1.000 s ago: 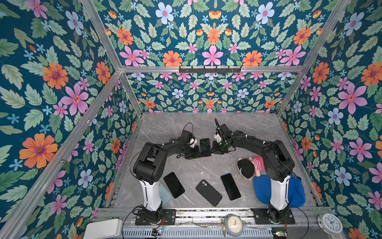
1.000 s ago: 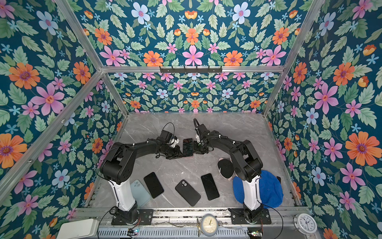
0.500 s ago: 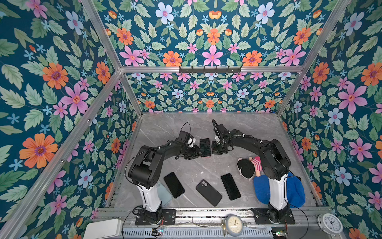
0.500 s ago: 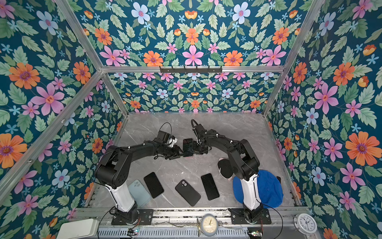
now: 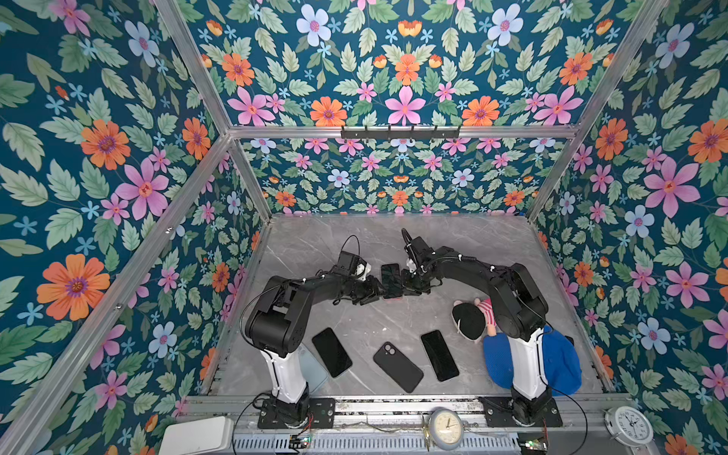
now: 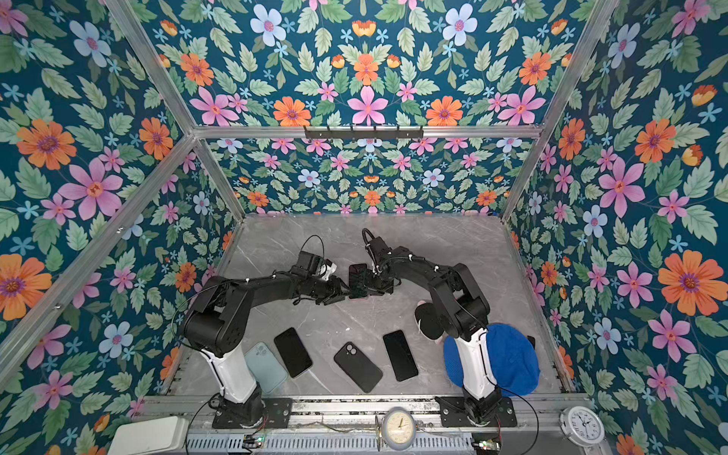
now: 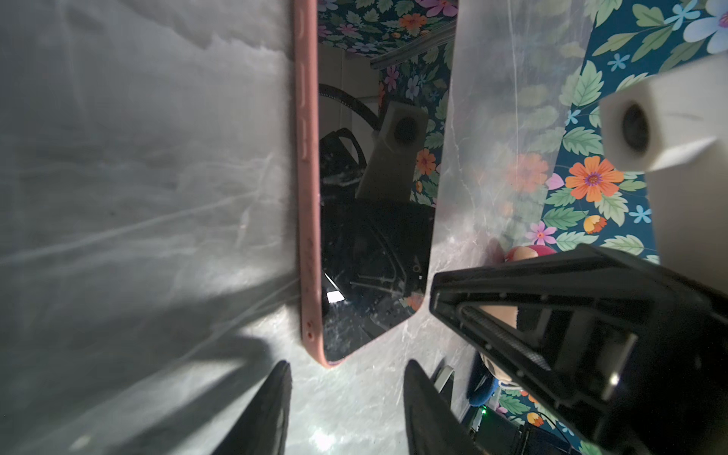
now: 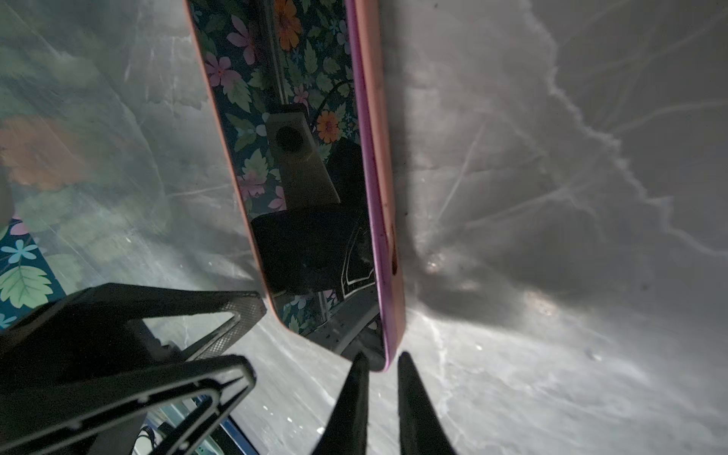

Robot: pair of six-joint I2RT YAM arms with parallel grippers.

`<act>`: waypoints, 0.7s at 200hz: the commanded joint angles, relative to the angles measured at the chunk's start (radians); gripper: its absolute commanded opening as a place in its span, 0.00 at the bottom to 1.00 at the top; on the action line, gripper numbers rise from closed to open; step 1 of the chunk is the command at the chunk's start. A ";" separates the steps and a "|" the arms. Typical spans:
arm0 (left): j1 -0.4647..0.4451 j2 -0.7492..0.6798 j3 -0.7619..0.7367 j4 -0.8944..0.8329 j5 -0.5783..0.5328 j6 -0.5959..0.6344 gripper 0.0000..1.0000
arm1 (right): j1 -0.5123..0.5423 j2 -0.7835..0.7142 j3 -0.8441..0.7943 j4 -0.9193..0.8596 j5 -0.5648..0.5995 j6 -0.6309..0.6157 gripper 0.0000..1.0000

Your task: Put the phone into the phone case

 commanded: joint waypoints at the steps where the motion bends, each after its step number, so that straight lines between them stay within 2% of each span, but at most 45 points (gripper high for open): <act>1: 0.001 0.009 -0.003 0.031 0.019 -0.001 0.48 | 0.003 0.006 0.009 -0.009 -0.017 0.006 0.17; 100: -0.002 0.032 -0.028 0.097 0.048 -0.026 0.40 | 0.007 0.023 -0.002 0.017 -0.067 0.023 0.07; 140: -0.011 0.034 -0.037 0.126 0.058 -0.038 0.37 | 0.017 0.036 -0.013 0.052 -0.110 0.037 0.06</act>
